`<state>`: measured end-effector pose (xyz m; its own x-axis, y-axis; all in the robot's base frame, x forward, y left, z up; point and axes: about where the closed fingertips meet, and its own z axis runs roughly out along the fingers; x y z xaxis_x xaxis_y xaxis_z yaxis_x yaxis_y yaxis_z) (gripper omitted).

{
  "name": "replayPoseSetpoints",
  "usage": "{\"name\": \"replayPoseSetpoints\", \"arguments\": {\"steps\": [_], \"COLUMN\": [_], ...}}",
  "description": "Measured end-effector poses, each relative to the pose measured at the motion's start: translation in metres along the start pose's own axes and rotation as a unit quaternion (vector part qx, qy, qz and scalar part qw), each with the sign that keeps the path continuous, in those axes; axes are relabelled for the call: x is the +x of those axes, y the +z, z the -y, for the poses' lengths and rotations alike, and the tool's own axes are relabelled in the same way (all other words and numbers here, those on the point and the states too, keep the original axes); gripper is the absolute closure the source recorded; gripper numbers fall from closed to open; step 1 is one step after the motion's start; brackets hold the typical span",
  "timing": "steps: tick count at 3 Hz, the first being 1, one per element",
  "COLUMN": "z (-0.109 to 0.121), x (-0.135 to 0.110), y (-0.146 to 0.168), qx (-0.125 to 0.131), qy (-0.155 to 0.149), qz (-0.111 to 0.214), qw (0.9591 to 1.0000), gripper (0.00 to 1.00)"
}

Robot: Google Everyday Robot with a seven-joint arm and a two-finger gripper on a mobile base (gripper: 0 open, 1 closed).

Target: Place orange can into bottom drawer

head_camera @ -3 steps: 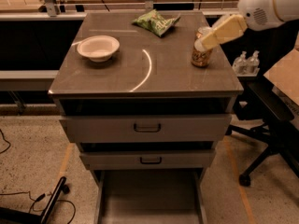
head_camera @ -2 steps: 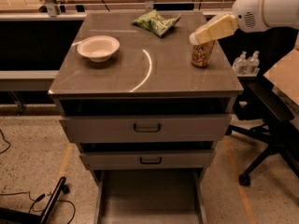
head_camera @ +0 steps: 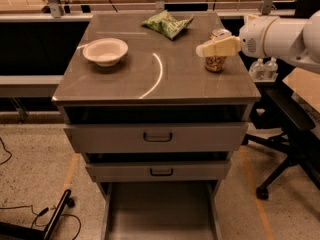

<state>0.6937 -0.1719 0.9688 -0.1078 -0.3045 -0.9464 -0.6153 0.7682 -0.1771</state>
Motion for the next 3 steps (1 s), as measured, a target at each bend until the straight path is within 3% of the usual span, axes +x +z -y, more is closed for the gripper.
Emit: {"name": "replayPoseSetpoints", "arguments": {"steps": [3], "z": [0.005], "x": [0.039], "y": [0.038], "qx": [0.004], "qy": [0.073], "qz": [0.042], "qw": [0.9965], "gripper": [0.0]}}
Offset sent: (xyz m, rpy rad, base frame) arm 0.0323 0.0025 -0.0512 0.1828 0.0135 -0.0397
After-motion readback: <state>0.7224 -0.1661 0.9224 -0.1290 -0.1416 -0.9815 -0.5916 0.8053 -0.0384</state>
